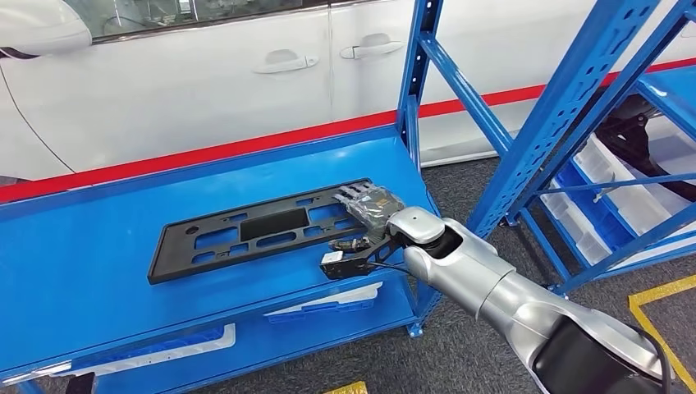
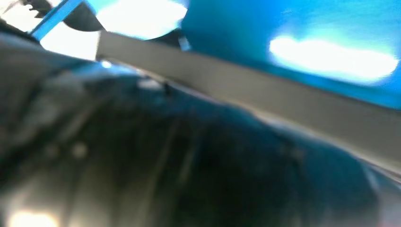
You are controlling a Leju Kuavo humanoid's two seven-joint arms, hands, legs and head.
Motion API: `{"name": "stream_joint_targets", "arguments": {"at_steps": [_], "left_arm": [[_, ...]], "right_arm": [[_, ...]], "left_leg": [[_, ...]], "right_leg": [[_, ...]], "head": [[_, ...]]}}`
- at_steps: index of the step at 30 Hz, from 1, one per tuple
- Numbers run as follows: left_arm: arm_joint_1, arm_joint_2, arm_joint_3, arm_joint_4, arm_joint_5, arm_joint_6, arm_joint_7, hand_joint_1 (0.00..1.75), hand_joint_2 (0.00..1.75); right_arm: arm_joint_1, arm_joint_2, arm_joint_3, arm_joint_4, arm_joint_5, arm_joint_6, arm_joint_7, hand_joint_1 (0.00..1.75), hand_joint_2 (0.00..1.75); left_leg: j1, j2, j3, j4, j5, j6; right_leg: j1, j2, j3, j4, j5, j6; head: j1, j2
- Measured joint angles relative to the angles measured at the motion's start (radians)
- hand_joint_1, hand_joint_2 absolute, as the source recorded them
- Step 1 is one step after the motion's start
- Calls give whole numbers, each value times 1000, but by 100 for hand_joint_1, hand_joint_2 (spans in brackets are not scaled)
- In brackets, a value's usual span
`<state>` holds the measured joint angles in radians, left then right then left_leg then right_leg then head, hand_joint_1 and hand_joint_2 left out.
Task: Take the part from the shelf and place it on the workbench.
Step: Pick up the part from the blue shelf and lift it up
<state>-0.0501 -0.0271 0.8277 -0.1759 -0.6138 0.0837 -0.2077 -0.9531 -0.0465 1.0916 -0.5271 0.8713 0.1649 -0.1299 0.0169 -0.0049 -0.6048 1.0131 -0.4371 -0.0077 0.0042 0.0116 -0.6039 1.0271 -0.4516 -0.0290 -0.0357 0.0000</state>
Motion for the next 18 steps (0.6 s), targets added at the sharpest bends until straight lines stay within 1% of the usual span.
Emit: {"name": "stream_joint_targets", "arguments": {"at_steps": [2, 3, 4, 5, 6, 7, 8, 9, 10, 11, 12, 13, 14, 15, 16, 17, 18], "left_arm": [[-1, 0, 1, 0, -3, 1, -3, 0, 0], [-1, 0, 3, 0, -5, 2, -5, 0, 0], [-2, 0, 4, 0, -6, 3, -5, 0, 0], [-2, 0, 6, 0, -7, 4, -6, 0, 0], [-2, 0, 8, 0, -9, 4, -6, 0, 0], [-2, -1, 10, 0, -11, 5, -6, 0, 0], [-2, -1, 13, 0, -13, 5, -6, 0, 0], [-2, -1, 16, 0, -15, 5, -6, 0, 0], [-2, -1, 19, 0, -17, 5, -6, 0, 0], [-2, -1, 21, 0, -19, 5, -6, 0, 0], [-2, -1, 22, 0, -21, 5, -6, 0, 0], [-2, -1, 23, 0, -24, 5, -6, 0, 0], [-2, -2, 23, 0, -27, 5, -6, 0, 0], [-2, -2, 24, 0, -29, 5, -6, 0, 0], [-2, -3, 25, 0, -31, 5, -6, 0, 0], [-3, -3, 25, 0, -33, 5, -6, 0, 0], [-3, -3, 26, 0, -35, 5, -7, 0, 0]], "right_arm": [[12, 0, 0, 4, -2, -6, 0, 0, 0], [16, -1, 0, 6, -2, -8, 0, 0, 0], [18, -1, 0, 8, -3, -9, 0, 0, 0], [21, -1, -1, 10, -3, -12, 0, 0, 0], [25, -2, -1, 12, -3, -16, 0, 0, 0], [31, -2, -1, 15, -3, -19, 0, 0, 0], [36, -2, -1, 17, -3, -21, 0, 0, 0], [40, -2, -2, 19, -3, -23, 0, 0, 0], [42, -3, -4, 21, -2, -23, 0, 0, 0], [42, -3, -7, 22, -2, -23, 0, 0, 0], [42, -4, -10, 24, -1, -23, 0, 0, 0], [42, -4, -15, 25, -1, -22, -1, 0, 0], [42, -4, -19, 26, -1, -21, -2, 0, 0], [43, -5, -23, 28, -1, -20, -5, 0, 44], [44, -6, -27, 29, 0, -20, -7, 0, 87], [45, -6, -30, 30, 2, -20, -9, 0, 131], [45, -7, -33, 31, 3, -20, -10, 0, 175]], "left_leg": [[4, 1, 2, -4, 3, 12], [6, 2, 4, -7, 4, 19], [8, 3, 5, -10, 6, 26], [8, 5, 6, -11, 6, 30], [7, 5, 6, -10, 5, 34], [7, 6, 6, -10, 4, 35], [6, 6, 6, -9, 3, 36], [6, 5, 6, -8, 2, 36], [6, 5, 7, -7, 1, 34], [6, 4, 9, -5, -1, 32], [5, 4, 10, -3, -4, 29], [4, 4, 10, -2, -5, 25], [3, 4, 10, -2, -6, 20], [3, 4, 10, -3, -6, 15], [3, 4, 11, -5, -6, 9], [4, 4, 11, -3, -9, 3], [5, 4, 8, 7, -18, -2]], "right_leg": [[0, 0, 0, 3, -5, 9], [-1, -1, -7, 19, -18, 15], [-2, -2, -23, 57, -42, 20], [-4, -3, -50, 114, -74, 24], [-6, -4, -84, 183, -106, 27], [-7, -4, -115, 244, -129, 30], [-9, -5, -134, 279, -134, 32], [-10, -6, -133, 273, -117, 31], [-10, -6, -113, 229, -85, 29], [-10, -6, -80, 159, -46, 24], [-7, -7, -46, 90, -19, 19], [-4, -7, -22, 39, -2, 15], [-1, -7, -10, 11, 2, 11], [3, -6, -8, 5, -1, 9], [2, -6, -7, 1, 2, 5], [0, -6, -3, -4, 4, 0], [-3, -6, 1, -10, 7, -6]], "head": [[0, 0], [0, 0], [1, 0], [1, 0], [1, 0], [1, 0], [1, 0], [1, 0], [1, 0], [1, 0], [1, 0], [0, 0], [0, 0], [0, 0], [0, 0], [0, 0], [0, 0]]}}
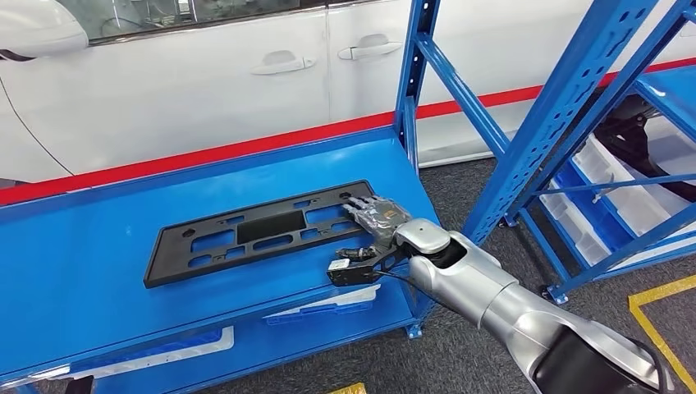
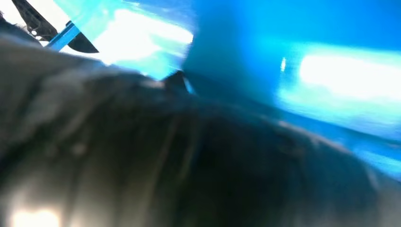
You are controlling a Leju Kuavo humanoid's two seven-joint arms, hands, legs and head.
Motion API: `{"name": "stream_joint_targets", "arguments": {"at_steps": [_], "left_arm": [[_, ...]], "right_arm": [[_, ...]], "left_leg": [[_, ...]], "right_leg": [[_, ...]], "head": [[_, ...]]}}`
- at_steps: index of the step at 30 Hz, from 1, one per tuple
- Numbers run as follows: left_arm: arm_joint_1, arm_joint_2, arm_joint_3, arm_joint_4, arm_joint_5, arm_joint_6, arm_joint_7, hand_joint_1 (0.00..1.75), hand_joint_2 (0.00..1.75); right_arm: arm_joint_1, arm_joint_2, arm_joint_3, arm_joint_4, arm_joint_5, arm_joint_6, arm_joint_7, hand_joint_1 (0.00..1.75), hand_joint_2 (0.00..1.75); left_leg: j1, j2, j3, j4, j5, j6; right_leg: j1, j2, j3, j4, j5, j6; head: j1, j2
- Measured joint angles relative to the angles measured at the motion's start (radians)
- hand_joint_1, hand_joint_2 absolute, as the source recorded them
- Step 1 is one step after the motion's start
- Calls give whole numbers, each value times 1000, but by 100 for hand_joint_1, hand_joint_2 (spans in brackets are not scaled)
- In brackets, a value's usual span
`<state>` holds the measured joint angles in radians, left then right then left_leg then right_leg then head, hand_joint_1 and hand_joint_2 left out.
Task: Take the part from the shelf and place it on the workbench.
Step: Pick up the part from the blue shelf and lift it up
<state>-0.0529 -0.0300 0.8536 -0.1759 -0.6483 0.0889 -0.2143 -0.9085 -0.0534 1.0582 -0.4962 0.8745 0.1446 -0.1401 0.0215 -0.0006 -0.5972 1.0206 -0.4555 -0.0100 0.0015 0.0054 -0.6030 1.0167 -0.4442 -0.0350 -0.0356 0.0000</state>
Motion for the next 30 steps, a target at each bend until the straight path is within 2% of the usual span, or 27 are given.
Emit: {"name": "stream_joint_targets", "arguments": {"at_steps": [1, 2, 4, 5, 6, 7, 8, 9, 10, 11, 13, 22, 30], "left_arm": [[-1, 0, 1, 0, -1, 0, -1, 0, 0], [-1, 1, 2, 0, -2, 0, -2, 0, 0], [-1, 2, 5, 0, -5, 0, -4, 0, 0], [0, 2, 7, 0, -8, 0, -4, 0, 0], [0, 3, 9, 0, -10, 0, -4, 0, 0], [0, 3, 12, 0, -12, 0, -5, 0, 0], [0, 3, 15, 0, -13, 0, -5, 0, 0], [-1, 2, 17, 0, -14, 0, -5, 0, 0], [-2, 2, 19, 0, -15, -1, -5, 0, 0], [-2, 1, 20, 0, -15, -1, -6, 0, 0], [-2, -1, 21, 0, -15, -1, -6, 0, 0], [-3, -3, 22, 0, -15, -2, -5, 0, 0], [-4, -3, 24, 0, -28, -2, -5, 0, 0]], "right_arm": [[0, 0, -3, 0, 3, 0, 0, 44, 175], [1, 0, -5, 0, 7, -1, 1, 88, 175], [7, 0, -7, 2, 16, -1, 7, 175, 175], [12, 0, -8, 3, 19, -2, 10, 175, 175], [15, 0, -8, 4, 22, -2, 12, 175, 175], [16, 0, -10, 4, 24, -3, 13, 175, 175], [15, 0, -13, 4, 25, -3, 13, 175, 175], [12, 0, -16, 4, 26, -3, 13, 175, 175], [9, -1, -21, 4, 26, -3, 13, 175, 175], [5, -2, -25, 4, 27, -3, 13, 175, 175], [1, -4, -29, 4, 28, -3, 13, 175, 175], [-20, -6, -48, 4, 30, -5, 12, 175, 175], [-18, -7, -53, 1, 44, -30, 23, 175, 175]], "left_leg": [[1, 0, -12, 28, -19, -4], [2, 0, -34, 79, -48, -8], [3, 0, -97, 210, -106, -16], [5, 0, -120, 254, -117, -21], [8, 0, -125, 260, -108, -28], [13, 0, -109, 227, -80, -36], [19, 1, -77, 162, -42, -44], [23, 0, -42, 95, -19, -54], [26, -2, -15, 42, 0, -52], [27, -4, 1, 11, 5, -47], [25, -7, 4, 3, 3, -30], [18, -6, 9, 4, -2, -21], [19, -7, 10, 4, -1, -19]], "right_leg": [[-4, -1, 4, -6, 3, -6], [-5, -1, 7, -9, 5, -10], [-5, -2, 7, -10, 4, -16], [-5, -2, 8, -9, 3, -17], [-6, -1, 8, -7, 1, -18], [-8, 0, 8, -3, -2, -18], [-10, 1, 8, 4, -7, -15], [-10, 3, 6, 14, -13, -11], [-8, 5, 3, 24, -19, -6], [-4, 7, 0, 32, -24, -2], [1, 9, -3, 36, -25, 1], [-2, 9, 9, 21, -21, 14], [-2, 8, 9, 21, -20, 17]], "head": [[0, 0], [-1, 0], [-1, 0], [-1, 0], [-1, 0], [-1, 0], [-1, 0], [-2, 0], [-1, 0], [0, 0], [2, 0], [2, 0], [2, 0]]}}
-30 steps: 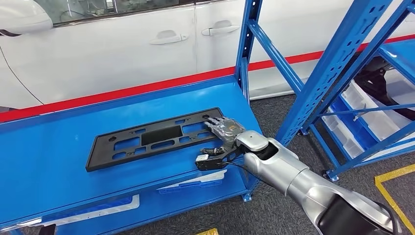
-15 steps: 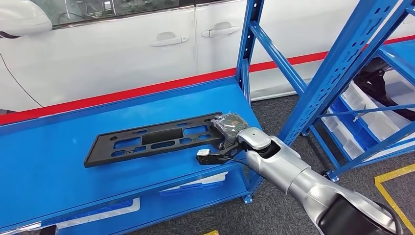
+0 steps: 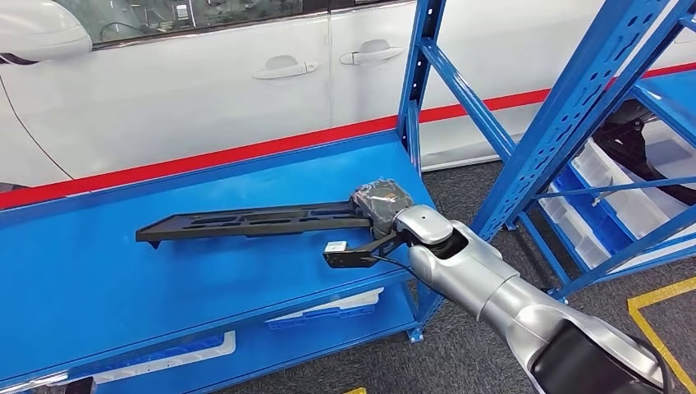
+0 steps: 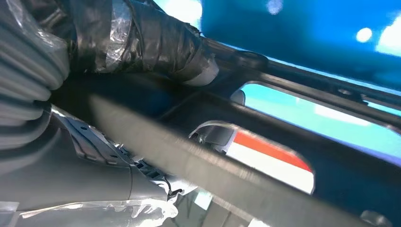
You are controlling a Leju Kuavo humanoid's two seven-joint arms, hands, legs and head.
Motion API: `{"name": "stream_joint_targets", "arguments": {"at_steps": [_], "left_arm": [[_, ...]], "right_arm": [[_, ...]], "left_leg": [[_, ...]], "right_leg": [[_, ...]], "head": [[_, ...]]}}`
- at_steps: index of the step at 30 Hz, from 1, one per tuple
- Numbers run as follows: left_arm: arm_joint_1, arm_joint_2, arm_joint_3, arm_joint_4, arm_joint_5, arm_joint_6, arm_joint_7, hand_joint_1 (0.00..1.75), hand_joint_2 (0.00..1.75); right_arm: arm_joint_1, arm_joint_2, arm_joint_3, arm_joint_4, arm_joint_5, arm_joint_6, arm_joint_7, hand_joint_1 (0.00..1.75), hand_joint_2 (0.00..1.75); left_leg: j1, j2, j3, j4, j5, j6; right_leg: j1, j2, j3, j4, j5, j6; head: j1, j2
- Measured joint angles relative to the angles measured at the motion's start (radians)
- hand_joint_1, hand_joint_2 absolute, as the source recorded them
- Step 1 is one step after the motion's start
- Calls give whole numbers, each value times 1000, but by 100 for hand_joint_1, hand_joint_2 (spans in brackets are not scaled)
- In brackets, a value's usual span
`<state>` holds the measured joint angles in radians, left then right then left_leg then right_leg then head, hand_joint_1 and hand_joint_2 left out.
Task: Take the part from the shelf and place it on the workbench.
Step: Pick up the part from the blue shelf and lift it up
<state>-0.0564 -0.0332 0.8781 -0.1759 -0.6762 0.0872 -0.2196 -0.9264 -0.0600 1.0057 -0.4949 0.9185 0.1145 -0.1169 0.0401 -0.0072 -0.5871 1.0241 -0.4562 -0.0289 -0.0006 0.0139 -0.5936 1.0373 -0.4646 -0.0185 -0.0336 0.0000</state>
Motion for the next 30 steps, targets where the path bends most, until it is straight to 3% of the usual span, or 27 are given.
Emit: {"name": "stream_joint_targets", "arguments": {"at_steps": [7, 10, 14, 19, 25, 30], "left_arm": [[0, 0, 12, 0, -8, -3, 2, 0, 0], [0, 0, 22, 0, -5, -4, 6, 0, 0], [1, -3, 46, 0, -3, -8, -5, 0, 175], [1, -8, 67, 0, -30, -18, -36, 0, 175], [0, -14, 81, 0, -53, -29, -55, 0, 175], [-2, -19, 96, 0, -73, -29, -64, 0, 175]], "right_arm": [[16, -10, -13, 0, 19, -27, 5, 175, 175], [36, -20, -23, -17, 66, -121, 27, 175, 175], [109, -44, -52, -153, 322, -256, 142, 175, 175], [196, -72, -154, -453, 621, -251, 223, 175, 175], [197, -124, -175, -735, 650, -234, 295, 175, 175], [194, -157, -180, -889, 650, -221, 280, 175, 175]], "left_leg": [[0, 0, 1, 0, 0, 0], [0, 0, 0, 0, 0, 1], [0, -1, -3, 0, 1, 2], [0, 0, -6, 0, 1, 2], [0, 0, -8, -1, 1, 2], [0, 0, -8, -1, 1, 2]], "right_leg": [[0, 0, 1, 0, 0, 0], [0, -1, 1, 0, 0, 0], [0, 0, -2, 0, 1, 1], [0, 1, -7, 0, 1, 3], [0, 1, -9, 0, 1, 2], [0, 1, -9, 0, 1, 2]], "head": [[0, 0], [0, 0], [0, 0], [0, 0], [0, 0], [0, 0]]}}
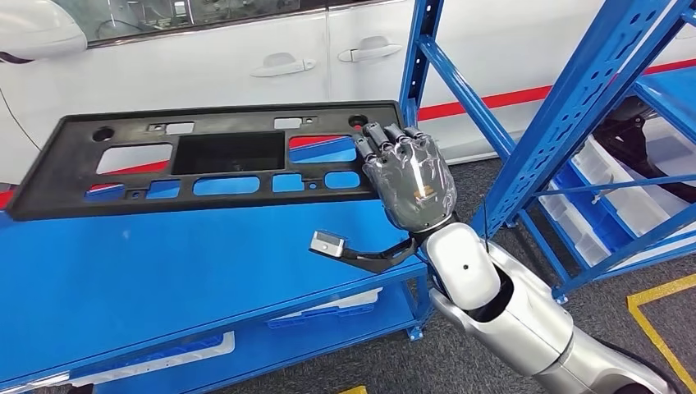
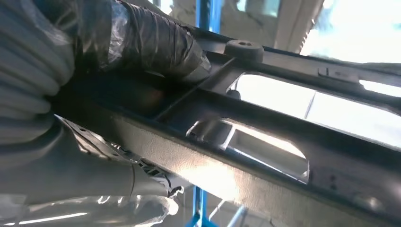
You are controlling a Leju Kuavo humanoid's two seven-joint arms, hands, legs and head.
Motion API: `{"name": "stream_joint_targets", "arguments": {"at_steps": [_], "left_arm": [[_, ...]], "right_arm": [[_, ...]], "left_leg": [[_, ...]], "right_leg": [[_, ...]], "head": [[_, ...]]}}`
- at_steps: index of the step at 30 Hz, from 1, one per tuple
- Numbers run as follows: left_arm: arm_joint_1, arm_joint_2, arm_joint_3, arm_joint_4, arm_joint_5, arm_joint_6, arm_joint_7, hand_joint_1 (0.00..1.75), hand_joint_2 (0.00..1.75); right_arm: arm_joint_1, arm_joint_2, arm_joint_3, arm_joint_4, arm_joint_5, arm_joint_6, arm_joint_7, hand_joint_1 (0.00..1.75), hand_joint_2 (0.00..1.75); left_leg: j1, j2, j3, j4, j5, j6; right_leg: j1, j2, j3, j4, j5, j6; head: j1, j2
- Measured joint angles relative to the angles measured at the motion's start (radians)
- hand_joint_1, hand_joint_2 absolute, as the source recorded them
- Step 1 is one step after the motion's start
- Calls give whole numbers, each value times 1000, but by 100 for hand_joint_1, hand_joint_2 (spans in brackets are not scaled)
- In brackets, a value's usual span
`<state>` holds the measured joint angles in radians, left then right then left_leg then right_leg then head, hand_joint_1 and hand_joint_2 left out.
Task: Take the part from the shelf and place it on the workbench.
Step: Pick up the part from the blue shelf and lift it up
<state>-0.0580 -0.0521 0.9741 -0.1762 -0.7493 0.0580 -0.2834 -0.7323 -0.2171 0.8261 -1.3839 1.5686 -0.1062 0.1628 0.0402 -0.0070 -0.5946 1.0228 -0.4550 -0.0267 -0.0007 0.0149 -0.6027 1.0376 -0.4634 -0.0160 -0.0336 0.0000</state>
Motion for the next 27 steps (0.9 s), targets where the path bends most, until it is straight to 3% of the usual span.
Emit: {"name": "stream_joint_targets", "arguments": {"at_steps": [12, 27], "left_arm": [[-1, -4, 23, 0, -18, -35, -24, 0, 175], [-2, -11, 34, 0, -28, -65, -51, 0, 175]], "right_arm": [[32, -11, -143, -173, -19, 13, -150, 175, 175], [48, -2, -213, -245, -67, 34, -179, 175, 175]], "left_leg": [[0, 0, 0, 0, 0, 0], [0, 0, 0, 0, 0, 0]], "right_leg": [[0, 0, 0, 0, 0, 0], [0, -1, 0, 0, 0, 0]], "head": [[0, 0], [0, 0]]}}
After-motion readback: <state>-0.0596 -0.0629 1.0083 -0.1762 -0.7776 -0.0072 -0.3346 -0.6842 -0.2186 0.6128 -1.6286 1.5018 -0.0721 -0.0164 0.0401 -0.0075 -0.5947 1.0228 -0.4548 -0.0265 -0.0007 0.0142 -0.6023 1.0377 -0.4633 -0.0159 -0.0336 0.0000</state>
